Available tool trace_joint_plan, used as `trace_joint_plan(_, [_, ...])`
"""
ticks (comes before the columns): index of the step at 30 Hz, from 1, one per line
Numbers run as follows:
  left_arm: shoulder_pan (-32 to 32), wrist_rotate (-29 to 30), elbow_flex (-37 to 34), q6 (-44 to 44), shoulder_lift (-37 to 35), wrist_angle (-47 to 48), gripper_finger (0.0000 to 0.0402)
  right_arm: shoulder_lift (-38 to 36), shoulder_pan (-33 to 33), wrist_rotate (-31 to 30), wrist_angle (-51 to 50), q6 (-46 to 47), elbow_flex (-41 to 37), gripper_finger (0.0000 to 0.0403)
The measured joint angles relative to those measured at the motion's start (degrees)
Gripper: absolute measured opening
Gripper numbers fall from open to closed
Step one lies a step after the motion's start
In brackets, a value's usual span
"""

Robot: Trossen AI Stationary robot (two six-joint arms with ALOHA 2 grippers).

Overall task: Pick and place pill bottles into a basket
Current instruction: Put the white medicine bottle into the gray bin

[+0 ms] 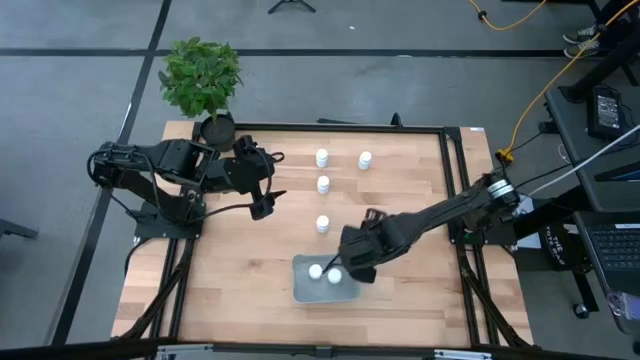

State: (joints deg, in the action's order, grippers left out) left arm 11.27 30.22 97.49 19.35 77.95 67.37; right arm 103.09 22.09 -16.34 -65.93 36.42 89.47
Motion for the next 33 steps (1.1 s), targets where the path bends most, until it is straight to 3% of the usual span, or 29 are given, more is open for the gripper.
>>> trace_joint_plan(5, [0.00, 0.10, -2.45, 7.99, 0.33, -2.25, 0.0384, -7.84, 0.00, -12.29, 0.04, 3.85, 0.00, 0.0238])
trace_joint_plan(10, [0.00, -1.15, -7.05, 8.42, 0.53, -4.26, 0.0384, -15.69, -1.05, -17.68, 3.09, 1.00, 0.00, 0.0272])
trace_joint_plan(17, [0.04, -12.70, -16.67, 7.35, 1.11, -14.30, 0.0384, -25.77, -3.74, -19.34, 3.19, -5.74, 0.00, 0.0353])
trace_joint_plan(24, [0.33, -21.09, -25.92, 6.68, 2.92, -28.76, 0.0384, -34.34, -4.20, -27.44, 3.29, -12.99, 0.00, 0.0362])
trace_joint_plan(28, [0.07, -19.77, -29.21, 8.94, 3.43, -37.42, 0.0384, -37.65, -4.20, -29.12, 2.71, -15.49, 0.00, 0.0362])
trace_joint_plan(33, [-1.41, -11.53, -29.62, 15.49, 4.52, -36.94, 0.0384, -40.12, -4.17, -29.20, -0.57, -15.76, 0.00, 0.0362])
